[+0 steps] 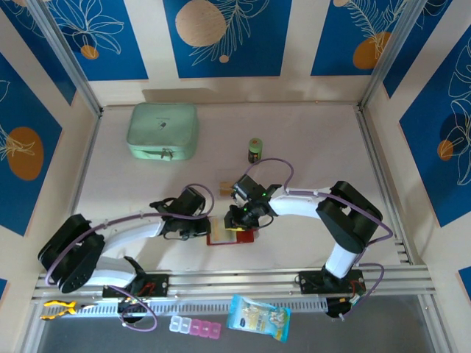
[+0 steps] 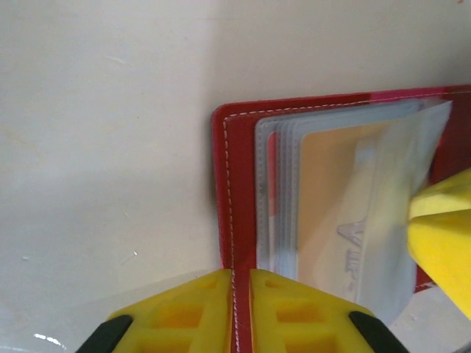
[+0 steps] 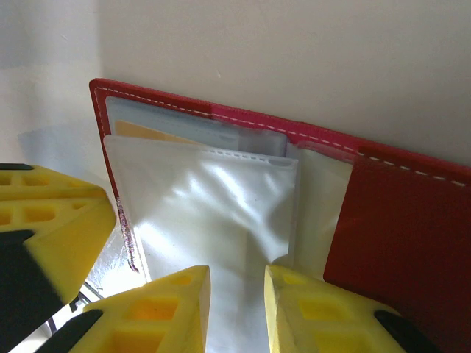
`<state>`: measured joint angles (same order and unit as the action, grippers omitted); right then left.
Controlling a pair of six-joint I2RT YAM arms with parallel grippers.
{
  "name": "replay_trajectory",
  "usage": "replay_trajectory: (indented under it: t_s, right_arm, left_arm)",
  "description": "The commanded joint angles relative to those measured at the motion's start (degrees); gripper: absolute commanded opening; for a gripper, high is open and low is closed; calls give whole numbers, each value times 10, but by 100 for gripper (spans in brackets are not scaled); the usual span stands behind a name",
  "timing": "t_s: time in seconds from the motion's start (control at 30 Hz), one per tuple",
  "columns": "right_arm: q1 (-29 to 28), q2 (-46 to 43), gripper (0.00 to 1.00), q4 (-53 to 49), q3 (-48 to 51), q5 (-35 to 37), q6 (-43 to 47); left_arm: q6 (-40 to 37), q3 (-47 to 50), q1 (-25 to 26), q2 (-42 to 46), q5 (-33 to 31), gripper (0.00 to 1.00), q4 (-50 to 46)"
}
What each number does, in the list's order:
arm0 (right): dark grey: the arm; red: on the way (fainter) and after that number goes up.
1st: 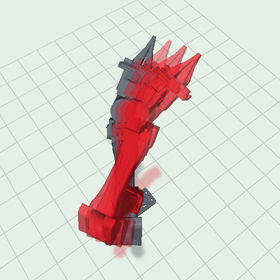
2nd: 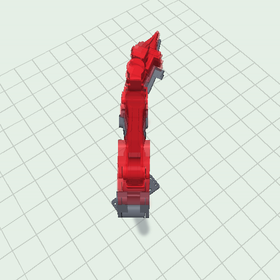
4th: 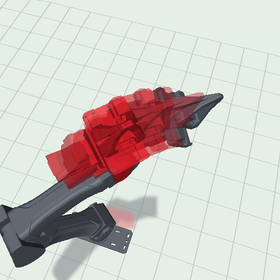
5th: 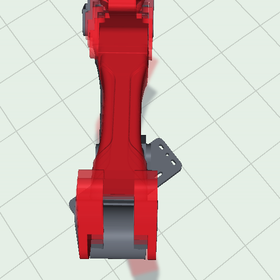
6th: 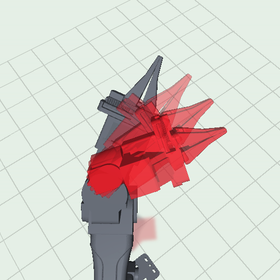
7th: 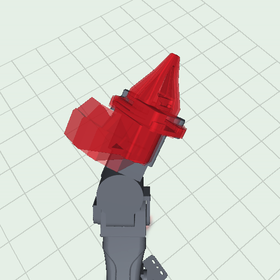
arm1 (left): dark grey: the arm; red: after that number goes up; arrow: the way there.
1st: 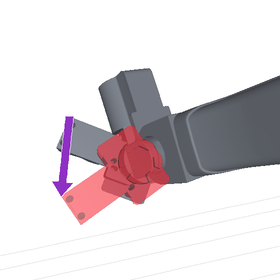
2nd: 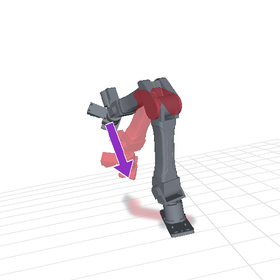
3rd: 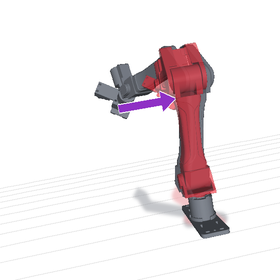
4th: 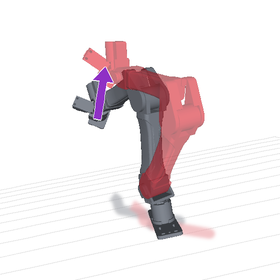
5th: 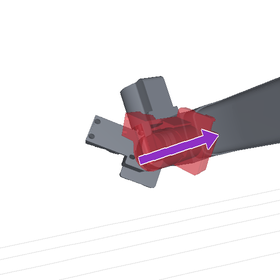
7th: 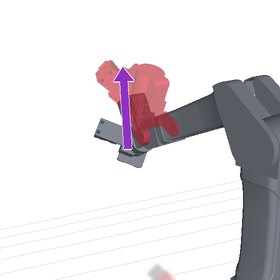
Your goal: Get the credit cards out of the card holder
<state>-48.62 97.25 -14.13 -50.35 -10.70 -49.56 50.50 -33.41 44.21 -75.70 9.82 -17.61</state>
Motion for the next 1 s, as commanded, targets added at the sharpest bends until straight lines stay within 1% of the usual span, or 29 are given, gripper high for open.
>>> replay_trajectory:
  t_s: [0.0,0.13,0.27,0.37,0.67,0.97]
  right_arm:
    - [1,-4,26,-7,10,-1,5]
    - [1,-4,26,-5,13,-2,6]
    - [1,-5,26,-3,14,-2,4]
    - [2,-5,25,0,15,-4,3]
    - [1,-8,25,4,18,-5,2]
    - [1,-12,25,5,20,-3,-1]
  left_arm:
    - [-7,-15,6,27,-1,16,-4]
    - [1,-15,6,35,14,19,16]
    - [16,-8,6,26,41,27,53]
    - [25,-5,6,13,58,29,78]
    - [38,-3,6,-25,78,28,112]
    - [45,-1,6,-41,88,22,131]
